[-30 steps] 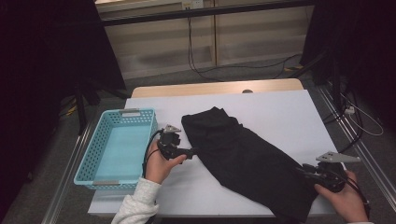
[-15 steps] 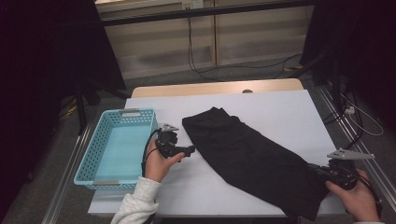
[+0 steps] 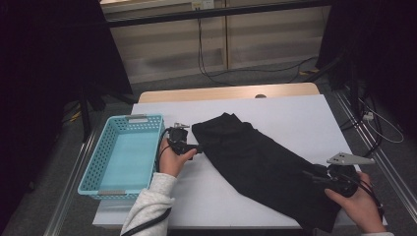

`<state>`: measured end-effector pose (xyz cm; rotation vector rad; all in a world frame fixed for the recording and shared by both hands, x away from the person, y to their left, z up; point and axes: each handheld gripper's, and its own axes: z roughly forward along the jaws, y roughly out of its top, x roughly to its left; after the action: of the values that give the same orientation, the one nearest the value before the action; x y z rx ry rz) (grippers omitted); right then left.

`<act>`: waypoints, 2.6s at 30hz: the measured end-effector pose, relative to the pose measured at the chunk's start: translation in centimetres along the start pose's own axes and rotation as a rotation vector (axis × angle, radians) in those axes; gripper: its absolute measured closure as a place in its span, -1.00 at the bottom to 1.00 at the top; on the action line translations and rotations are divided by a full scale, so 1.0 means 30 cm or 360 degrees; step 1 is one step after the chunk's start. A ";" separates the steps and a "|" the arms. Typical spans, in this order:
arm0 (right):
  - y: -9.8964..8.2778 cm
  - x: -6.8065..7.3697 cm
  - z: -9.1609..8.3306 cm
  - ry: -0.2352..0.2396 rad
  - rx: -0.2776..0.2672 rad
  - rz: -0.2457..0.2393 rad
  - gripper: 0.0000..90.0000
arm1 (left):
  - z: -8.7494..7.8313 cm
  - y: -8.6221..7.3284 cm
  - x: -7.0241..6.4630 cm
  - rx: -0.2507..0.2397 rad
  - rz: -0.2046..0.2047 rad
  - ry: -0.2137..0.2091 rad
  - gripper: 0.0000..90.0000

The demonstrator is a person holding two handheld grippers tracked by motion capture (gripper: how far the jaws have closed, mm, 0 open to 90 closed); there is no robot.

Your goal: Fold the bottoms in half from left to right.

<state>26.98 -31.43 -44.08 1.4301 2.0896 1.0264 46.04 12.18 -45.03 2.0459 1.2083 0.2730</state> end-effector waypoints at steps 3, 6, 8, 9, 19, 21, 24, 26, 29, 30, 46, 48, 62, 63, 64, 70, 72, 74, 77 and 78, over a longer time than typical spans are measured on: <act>0.010 0.010 0.006 0.0005 -0.0013 -0.0011 -0.09 | 0.024 0.016 -0.009 -0.0008 0.0024 0.0003 -0.59; 0.012 0.011 0.016 0.0004 -0.0019 0.0002 -0.19 | 0.052 0.029 -0.011 0.0002 0.0013 0.0006 -0.49; 0.012 0.013 0.021 0.0008 -0.0024 0.0010 -0.21 | 0.071 0.029 -0.014 0.0014 -0.0019 -0.0001 -0.39; 0.012 0.015 0.024 0.0011 -0.0023 0.0002 -0.22 | 0.075 0.028 -0.016 0.0011 -0.0017 0.0008 -0.28; 0.013 0.032 0.031 0.0040 -0.0013 -0.0011 -0.24 | 0.085 0.031 -0.041 0.0047 -0.0043 -0.0081 0.53; 0.014 0.034 0.030 0.0041 -0.0017 -0.0013 -0.24 | 0.087 0.029 -0.044 0.0043 -0.0046 -0.0077 0.76; 0.012 0.029 0.028 0.0031 -0.0028 -0.0009 -0.26 | 0.079 0.031 -0.041 0.0070 -0.0082 -0.0080 0.93; 0.009 0.022 0.025 0.0027 -0.0029 -0.0001 -0.27 | 0.061 0.028 -0.028 0.0077 -0.0116 -0.0085 0.94; 0.007 0.012 0.020 0.0012 -0.0034 0.0009 -0.28 | 0.027 0.021 -0.013 0.0073 -0.0131 -0.0061 0.95; 0.007 0.011 0.020 0.0009 -0.0037 0.0015 -0.28 | 0.012 0.020 -0.007 0.0080 -0.0130 -0.0046 0.95; -0.022 -0.072 -0.017 -0.0085 -0.0017 0.0073 -0.22 | -0.062 0.001 0.066 0.0050 -0.0196 0.0050 0.94; -0.031 -0.076 -0.011 -0.0079 0.0007 0.0075 -0.13 | -0.060 0.003 0.062 0.0051 -0.0193 0.0049 0.93; -0.060 -0.021 0.027 -0.0056 0.0082 0.0033 0.75 | -0.069 0.007 0.059 0.0061 -0.0191 0.0078 0.94; -0.062 -0.037 0.017 -0.0059 0.0067 0.0053 0.95 | -0.070 0.007 0.058 0.0060 -0.0185 0.0078 0.94; -0.066 -0.054 0.006 -0.0077 0.0045 0.0077 1.00 | -0.070 0.008 0.058 0.0060 -0.0181 0.0077 0.94; -0.076 -0.105 -0.041 -0.0079 0.0001 0.0127 0.93 | -0.070 0.013 0.057 0.0061 -0.0182 0.0077 0.94; -0.069 -0.087 -0.047 -0.0029 -0.0003 0.0095 0.68 | -0.068 0.014 0.054 0.0055 -0.0181 0.0075 0.94; -0.067 -0.055 -0.037 0.0009 0.0027 0.0045 0.57 | -0.070 0.015 0.054 0.0064 -0.0180 0.0071 0.94; -0.072 -0.026 -0.010 -0.0043 0.0123 -0.0044 0.65 | -0.072 0.013 0.057 0.0064 -0.0185 0.0074 0.94; -0.076 -0.026 -0.004 -0.0036 0.0144 -0.0057 0.85 | -0.074 0.013 0.059 0.0066 -0.0186 0.0072 0.94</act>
<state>25.78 -32.64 -45.78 1.4343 2.1625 0.9086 46.12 14.59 -43.50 2.0051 1.3661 0.2414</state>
